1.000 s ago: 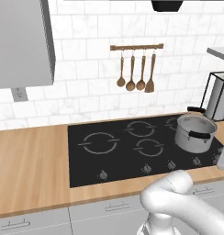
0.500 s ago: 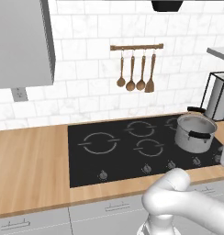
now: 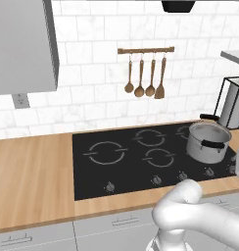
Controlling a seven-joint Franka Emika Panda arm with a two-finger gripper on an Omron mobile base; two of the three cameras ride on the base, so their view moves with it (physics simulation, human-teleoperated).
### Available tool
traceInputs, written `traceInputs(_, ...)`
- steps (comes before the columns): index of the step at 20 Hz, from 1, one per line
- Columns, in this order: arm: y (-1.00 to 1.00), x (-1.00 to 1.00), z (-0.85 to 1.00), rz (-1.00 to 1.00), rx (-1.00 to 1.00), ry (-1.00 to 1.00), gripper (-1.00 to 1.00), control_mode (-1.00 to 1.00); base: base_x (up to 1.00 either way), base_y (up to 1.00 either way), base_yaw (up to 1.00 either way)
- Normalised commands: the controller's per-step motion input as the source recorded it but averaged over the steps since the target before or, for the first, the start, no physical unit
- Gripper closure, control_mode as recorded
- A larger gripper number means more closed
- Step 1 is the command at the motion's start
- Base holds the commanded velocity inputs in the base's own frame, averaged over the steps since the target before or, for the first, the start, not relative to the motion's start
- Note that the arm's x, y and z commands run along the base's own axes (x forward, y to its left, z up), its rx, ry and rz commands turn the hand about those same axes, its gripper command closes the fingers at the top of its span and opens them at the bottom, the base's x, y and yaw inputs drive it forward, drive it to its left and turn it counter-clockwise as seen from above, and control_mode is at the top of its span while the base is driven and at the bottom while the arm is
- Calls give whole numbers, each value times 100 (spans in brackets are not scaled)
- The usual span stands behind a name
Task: Turn off the front right burner of the stove.
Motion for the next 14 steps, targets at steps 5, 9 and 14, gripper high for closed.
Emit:
traceInputs(5,-31,0,-30,0,0,13,-100,-100,0,0,0)
traceInputs(9,-34,-9,-19,0,0,12,-100,-100,0,0,0)
traceInputs(14,-8,-13,-15,0,0,9,-100,-100,0,0,0)
